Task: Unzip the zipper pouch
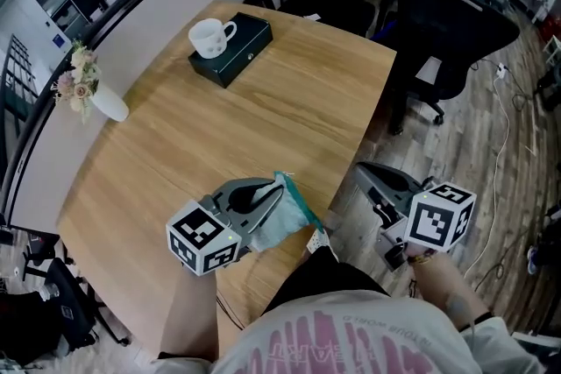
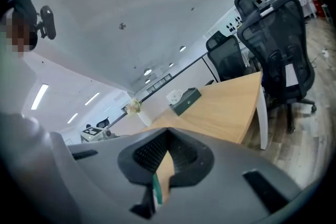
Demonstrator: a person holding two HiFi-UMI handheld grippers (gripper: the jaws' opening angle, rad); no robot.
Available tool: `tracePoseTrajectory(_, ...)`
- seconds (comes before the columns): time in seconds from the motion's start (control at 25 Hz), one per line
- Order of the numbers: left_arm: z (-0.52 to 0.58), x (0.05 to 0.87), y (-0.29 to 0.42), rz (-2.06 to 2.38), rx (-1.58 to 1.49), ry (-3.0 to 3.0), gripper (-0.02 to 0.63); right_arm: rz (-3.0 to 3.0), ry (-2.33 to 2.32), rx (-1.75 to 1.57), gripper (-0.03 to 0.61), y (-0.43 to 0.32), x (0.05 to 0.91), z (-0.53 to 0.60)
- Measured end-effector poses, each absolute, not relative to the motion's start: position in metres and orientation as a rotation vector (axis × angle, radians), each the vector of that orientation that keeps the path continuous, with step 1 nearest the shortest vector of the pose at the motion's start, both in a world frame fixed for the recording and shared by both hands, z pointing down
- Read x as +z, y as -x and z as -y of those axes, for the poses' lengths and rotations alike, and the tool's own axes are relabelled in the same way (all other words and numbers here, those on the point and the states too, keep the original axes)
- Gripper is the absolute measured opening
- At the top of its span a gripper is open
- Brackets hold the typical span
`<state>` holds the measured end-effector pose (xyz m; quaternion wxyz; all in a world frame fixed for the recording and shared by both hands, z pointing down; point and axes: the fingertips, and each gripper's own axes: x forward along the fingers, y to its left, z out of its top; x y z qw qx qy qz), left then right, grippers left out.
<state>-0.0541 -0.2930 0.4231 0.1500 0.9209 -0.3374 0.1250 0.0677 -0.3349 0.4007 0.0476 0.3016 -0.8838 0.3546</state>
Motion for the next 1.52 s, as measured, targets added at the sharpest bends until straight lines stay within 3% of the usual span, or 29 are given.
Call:
tracePoseTrajectory(0.32, 0.270, 0.350, 0.033, 0.989, 0.238, -2.854, 0.018, 2.738, -0.707, 1.430, 0.005, -0.035, 0.364, 0.318)
tracePoseTrajectory(0.44, 0.264, 0.335, 0.029, 0.984, 0.227, -2.920, 0.018, 2.692, -0.463, 1.768, 0.098, -0.018, 0.348, 0.301)
tracePoseTrajectory(0.52, 0.260, 0.328, 0.026, 0.977, 0.228, -2.954, 0.018, 2.610, -0.350, 1.983, 0.118, -0.010, 0.344, 0.293)
tracePoseTrajectory(0.96, 0.236, 0.330, 0.001, 0.806, 0.421, -3.097, 0.017, 2.492, -0.250, 2.244, 0.112, 0.004, 0.340, 0.289)
tracePoseTrajectory(1.52, 0.242, 0.337, 0.006, 0.887, 0.474, -3.083, 0.017, 2.539, -0.406, 2.107, 0.000, 0.008, 0.342, 0.298)
